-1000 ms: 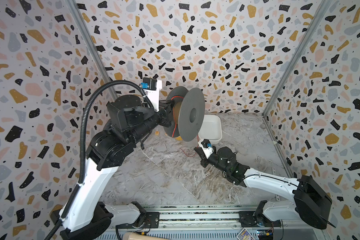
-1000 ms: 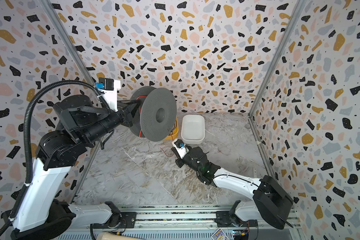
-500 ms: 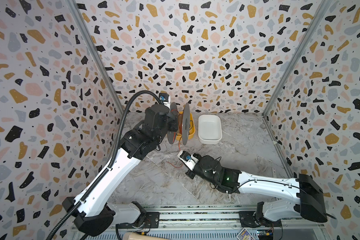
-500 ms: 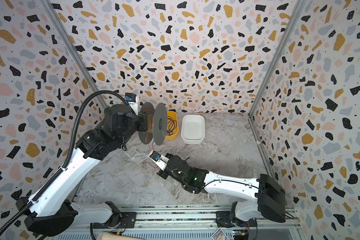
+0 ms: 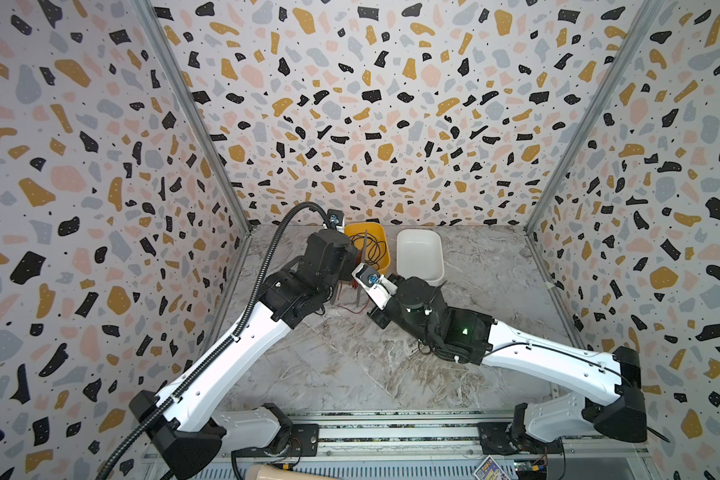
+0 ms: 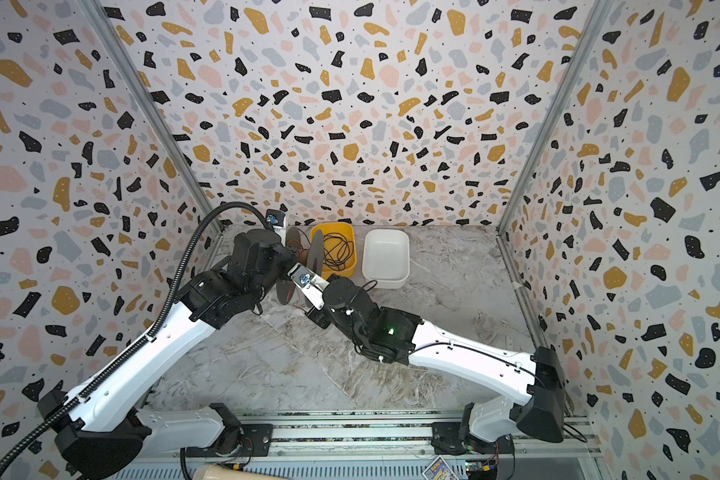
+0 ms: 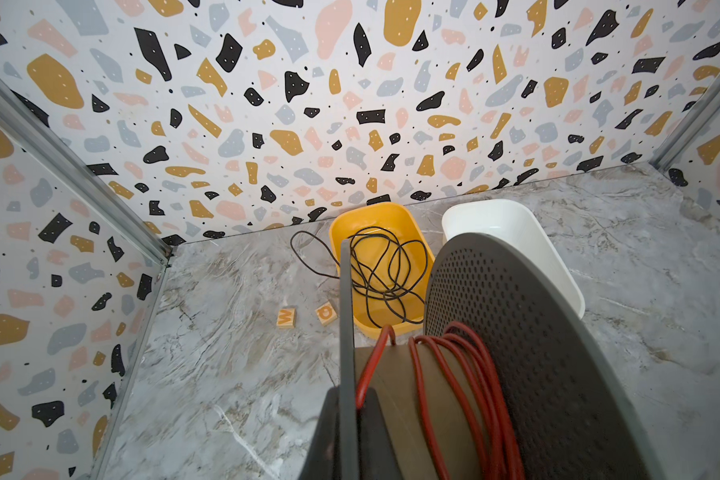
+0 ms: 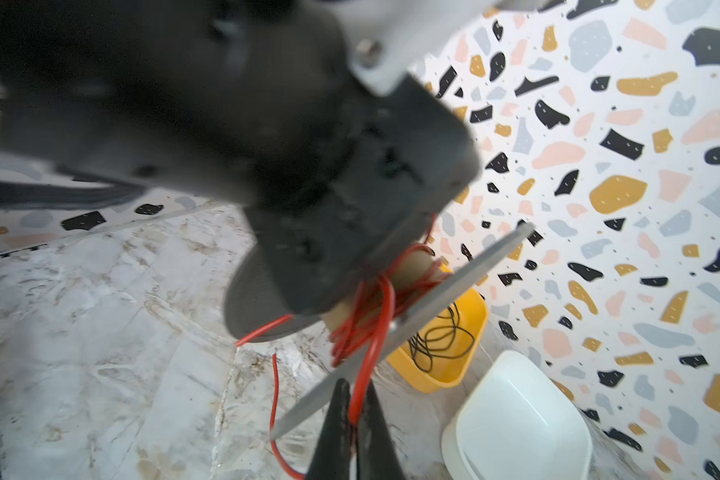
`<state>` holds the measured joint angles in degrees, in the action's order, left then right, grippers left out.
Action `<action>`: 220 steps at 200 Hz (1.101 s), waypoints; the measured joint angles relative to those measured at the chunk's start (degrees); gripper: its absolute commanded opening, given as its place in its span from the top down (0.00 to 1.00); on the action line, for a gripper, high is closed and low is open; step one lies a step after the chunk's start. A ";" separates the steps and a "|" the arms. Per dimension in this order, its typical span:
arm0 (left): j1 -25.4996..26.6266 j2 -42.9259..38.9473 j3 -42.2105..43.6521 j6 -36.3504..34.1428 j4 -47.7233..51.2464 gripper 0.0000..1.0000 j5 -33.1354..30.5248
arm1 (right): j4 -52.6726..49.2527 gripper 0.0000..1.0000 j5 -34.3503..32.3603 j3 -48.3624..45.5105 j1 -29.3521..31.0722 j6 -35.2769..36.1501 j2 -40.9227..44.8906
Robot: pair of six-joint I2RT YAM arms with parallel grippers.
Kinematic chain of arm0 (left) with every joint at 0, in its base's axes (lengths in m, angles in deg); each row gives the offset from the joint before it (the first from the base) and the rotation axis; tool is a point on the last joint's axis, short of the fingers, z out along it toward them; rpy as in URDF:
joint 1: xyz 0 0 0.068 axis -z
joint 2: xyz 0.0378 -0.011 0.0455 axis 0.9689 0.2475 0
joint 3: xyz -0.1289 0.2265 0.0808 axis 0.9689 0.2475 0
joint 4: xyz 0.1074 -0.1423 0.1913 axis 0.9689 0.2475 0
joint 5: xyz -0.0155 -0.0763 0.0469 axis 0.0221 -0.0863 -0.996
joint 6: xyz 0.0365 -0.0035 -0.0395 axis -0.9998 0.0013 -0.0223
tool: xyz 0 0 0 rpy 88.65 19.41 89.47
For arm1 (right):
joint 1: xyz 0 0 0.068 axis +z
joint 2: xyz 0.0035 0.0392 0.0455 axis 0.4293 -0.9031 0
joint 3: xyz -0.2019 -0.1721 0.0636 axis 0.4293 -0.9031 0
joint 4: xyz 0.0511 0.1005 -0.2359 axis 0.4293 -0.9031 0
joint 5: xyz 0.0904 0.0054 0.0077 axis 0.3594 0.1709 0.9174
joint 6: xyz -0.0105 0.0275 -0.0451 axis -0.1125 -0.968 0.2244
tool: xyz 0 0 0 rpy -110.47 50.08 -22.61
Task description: Wrap the cables
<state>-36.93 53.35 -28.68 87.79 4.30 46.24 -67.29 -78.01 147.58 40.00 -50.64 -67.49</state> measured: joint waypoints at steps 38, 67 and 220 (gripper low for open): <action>0.00 -0.20 -0.07 -3.21 2.16 1.00 1.18 | -9.99 1.00 2.60 7.72 -8.07 -0.70 -3.15; 0.17 0.35 -1.07 -5.31 5.09 1.00 4.33 | -14.84 1.00 5.73 13.42 -12.83 -0.15 -6.49; 0.04 0.76 -9.44 -8.87 11.98 1.00 21.53 | -6.47 0.29 37.11 -12.50 -36.20 -6.49 -0.63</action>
<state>-36.88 54.11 -38.12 78.91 16.28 67.77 -73.76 -40.90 135.08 3.81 -57.14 -68.12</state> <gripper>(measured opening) 0.052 0.694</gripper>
